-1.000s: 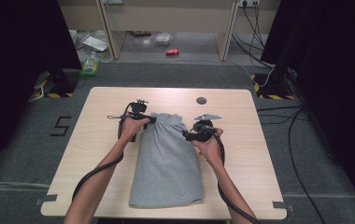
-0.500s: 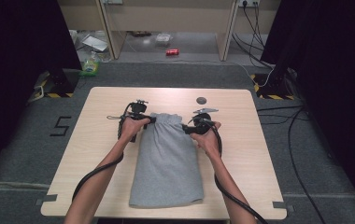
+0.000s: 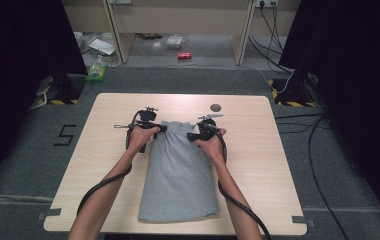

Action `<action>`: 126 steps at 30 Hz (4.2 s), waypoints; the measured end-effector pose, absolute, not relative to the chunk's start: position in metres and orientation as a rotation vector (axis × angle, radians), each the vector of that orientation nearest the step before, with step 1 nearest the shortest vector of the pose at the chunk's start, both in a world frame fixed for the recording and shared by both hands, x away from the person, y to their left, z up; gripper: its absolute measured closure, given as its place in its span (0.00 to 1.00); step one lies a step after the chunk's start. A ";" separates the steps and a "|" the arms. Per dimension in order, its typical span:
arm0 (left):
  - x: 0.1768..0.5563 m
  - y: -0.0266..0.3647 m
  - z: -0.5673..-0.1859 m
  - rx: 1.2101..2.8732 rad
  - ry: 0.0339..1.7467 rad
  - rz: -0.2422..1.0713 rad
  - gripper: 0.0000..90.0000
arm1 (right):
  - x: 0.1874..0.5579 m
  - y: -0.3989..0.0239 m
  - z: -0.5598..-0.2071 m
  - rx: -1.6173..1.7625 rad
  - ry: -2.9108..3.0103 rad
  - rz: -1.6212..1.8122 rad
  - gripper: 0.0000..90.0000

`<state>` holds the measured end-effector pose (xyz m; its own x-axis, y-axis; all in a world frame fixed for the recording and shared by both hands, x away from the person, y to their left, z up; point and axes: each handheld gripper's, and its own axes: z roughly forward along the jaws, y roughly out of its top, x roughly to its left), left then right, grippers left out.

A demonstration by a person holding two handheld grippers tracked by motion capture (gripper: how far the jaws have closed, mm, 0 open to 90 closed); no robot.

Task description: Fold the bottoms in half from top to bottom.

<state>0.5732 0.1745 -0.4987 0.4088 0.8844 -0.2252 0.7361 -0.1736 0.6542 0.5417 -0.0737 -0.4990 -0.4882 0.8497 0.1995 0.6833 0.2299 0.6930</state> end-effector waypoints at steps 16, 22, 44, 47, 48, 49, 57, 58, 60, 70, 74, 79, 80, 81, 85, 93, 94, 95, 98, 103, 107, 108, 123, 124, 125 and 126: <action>0.570 0.172 -0.498 1.966 1.349 0.304 0.76 | 0.550 -0.065 -0.506 1.475 2.338 1.118 0.72; 0.567 0.172 -0.495 1.955 1.318 0.308 0.81 | 0.552 -0.069 -0.508 1.519 2.334 1.171 0.84; 0.538 0.188 -0.419 1.834 1.094 0.336 0.84 | 0.537 -0.088 -0.453 1.338 2.246 1.432 0.87; 0.524 0.192 -0.413 1.819 1.042 0.329 0.84 | 0.526 -0.092 -0.448 1.300 2.241 1.480 0.87; 0.518 0.193 -0.412 1.805 1.031 0.325 0.84 | 0.522 -0.094 -0.446 1.288 2.240 1.496 0.87; 0.513 0.194 -0.412 1.799 1.016 0.323 0.84 | 0.518 -0.095 -0.444 1.275 2.239 1.515 0.87; 0.455 0.206 -0.411 1.782 0.884 0.333 0.84 | 0.466 -0.100 -0.435 1.119 2.258 1.583 0.87; 0.446 0.207 -0.412 1.783 0.868 0.331 0.84 | 0.457 -0.100 -0.436 1.103 2.258 1.587 0.87; 0.425 0.207 -0.418 1.797 0.831 0.344 0.84 | 0.439 -0.102 -0.437 1.074 2.263 1.588 0.87; 0.372 0.210 -0.445 1.822 0.771 0.302 0.83 | 0.380 -0.104 -0.455 1.005 2.287 1.553 0.87; 0.352 0.211 -0.461 1.855 0.741 0.281 0.83 | 0.362 -0.106 -0.465 0.986 2.307 1.533 0.86; 0.336 0.214 -0.483 1.896 0.743 0.237 0.81 | 0.345 -0.107 -0.480 0.986 2.369 1.477 0.84; 0.335 0.215 -0.486 1.897 0.749 0.223 0.80 | 0.342 -0.108 -0.482 0.991 2.374 1.475 0.82; 0.334 0.217 -0.488 1.896 0.755 0.210 0.79 | 0.340 -0.108 -0.483 0.983 2.385 1.467 0.81; 0.331 0.221 -0.488 1.887 0.761 0.168 0.72 | 0.334 -0.109 -0.480 0.995 2.398 1.471 0.71; 0.336 0.232 -0.467 1.798 0.793 0.179 0.63 | 0.328 -0.121 -0.463 1.015 2.340 1.554 0.64; 0.340 0.233 -0.467 1.790 0.809 0.178 0.63 | 0.329 -0.122 -0.463 1.015 2.337 1.550 0.64; 0.344 0.233 -0.468 1.787 0.828 0.183 0.62 | 0.330 -0.121 -0.462 1.015 2.337 1.550 0.64; 0.353 0.229 -0.475 1.806 0.870 0.185 0.60 | 0.334 -0.116 -0.462 1.015 2.348 1.535 0.63; 0.344 0.217 -0.487 1.853 0.860 0.159 0.58 | 0.339 -0.104 -0.463 1.010 2.380 1.526 0.63; 0.323 0.208 -0.494 1.920 0.804 0.165 0.56 | 0.327 -0.095 -0.471 0.966 2.460 1.479 0.63; 0.318 0.207 -0.496 1.932 0.798 0.168 0.56 | 0.323 -0.094 -0.474 0.957 2.478 1.459 0.63; 0.309 0.201 -0.494 1.999 0.777 0.255 0.49 | 0.310 -0.094 -0.485 0.943 2.516 1.299 0.46; 0.312 0.202 -0.492 1.994 0.789 0.255 0.49 | 0.312 -0.095 -0.481 0.944 2.497 1.303 0.45; 0.317 0.204 -0.490 1.990 0.803 0.251 0.47 | 0.316 -0.097 -0.477 0.946 2.475 1.308 0.45; 0.322 0.205 -0.489 1.988 0.814 0.233 0.46 | 0.321 -0.099 -0.473 0.956 2.449 1.314 0.44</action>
